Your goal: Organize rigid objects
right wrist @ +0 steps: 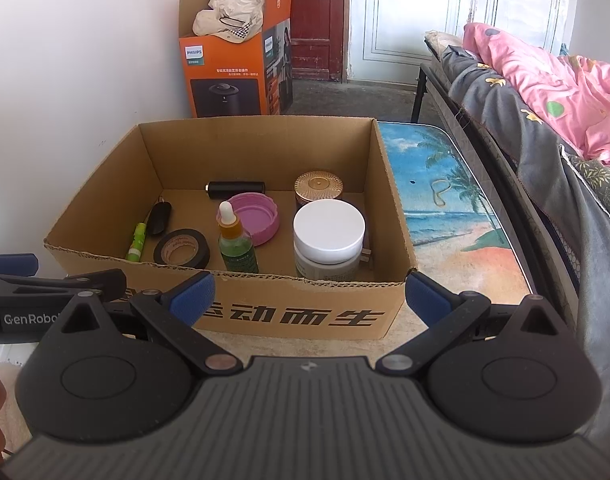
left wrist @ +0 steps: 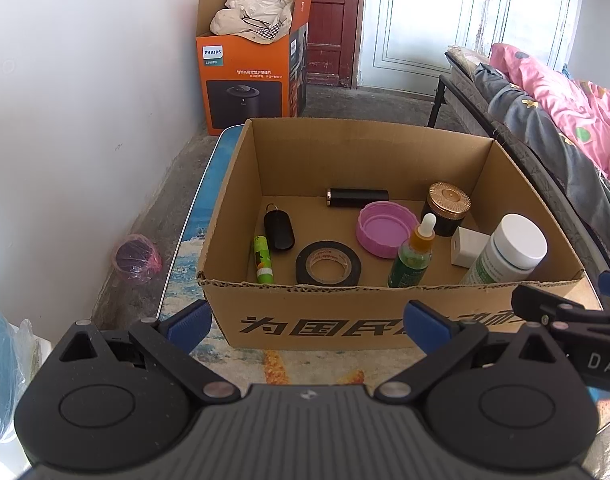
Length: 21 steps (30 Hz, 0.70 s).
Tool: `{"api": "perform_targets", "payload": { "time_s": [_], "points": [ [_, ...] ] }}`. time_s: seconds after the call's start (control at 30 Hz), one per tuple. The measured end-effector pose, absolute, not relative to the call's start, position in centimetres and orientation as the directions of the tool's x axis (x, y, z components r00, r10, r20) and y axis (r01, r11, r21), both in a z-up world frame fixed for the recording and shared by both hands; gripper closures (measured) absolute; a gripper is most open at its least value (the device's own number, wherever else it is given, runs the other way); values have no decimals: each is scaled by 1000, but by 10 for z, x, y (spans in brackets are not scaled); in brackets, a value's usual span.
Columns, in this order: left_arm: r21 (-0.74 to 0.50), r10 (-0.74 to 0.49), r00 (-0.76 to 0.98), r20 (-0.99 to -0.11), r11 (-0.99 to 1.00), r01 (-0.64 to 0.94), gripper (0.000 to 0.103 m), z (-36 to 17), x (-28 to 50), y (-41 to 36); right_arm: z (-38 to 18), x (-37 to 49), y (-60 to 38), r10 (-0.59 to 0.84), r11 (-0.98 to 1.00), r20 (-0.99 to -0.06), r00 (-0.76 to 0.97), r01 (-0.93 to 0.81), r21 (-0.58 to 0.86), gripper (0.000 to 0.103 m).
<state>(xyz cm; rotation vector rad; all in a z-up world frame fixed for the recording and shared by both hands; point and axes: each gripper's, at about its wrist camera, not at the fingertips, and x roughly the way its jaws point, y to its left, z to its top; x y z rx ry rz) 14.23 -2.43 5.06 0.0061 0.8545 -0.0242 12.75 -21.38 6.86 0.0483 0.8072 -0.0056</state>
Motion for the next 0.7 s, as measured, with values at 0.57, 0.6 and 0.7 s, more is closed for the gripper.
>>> {"api": "perform_targets", "payload": {
  "time_s": [0.57, 0.6, 0.7],
  "points": [
    [-4, -19, 656, -754, 1000, 24, 1, 51, 142, -24, 70, 127, -213, 14, 999, -723, 691, 24, 42, 1],
    [-4, -19, 656, -755, 1000, 24, 1, 51, 142, -24, 70, 127, -213, 14, 999, -723, 691, 24, 42, 1],
    [-5, -19, 656, -755, 1000, 23, 1, 51, 142, -24, 70, 127, -213, 14, 999, -723, 691, 24, 42, 1]
  ]
}}
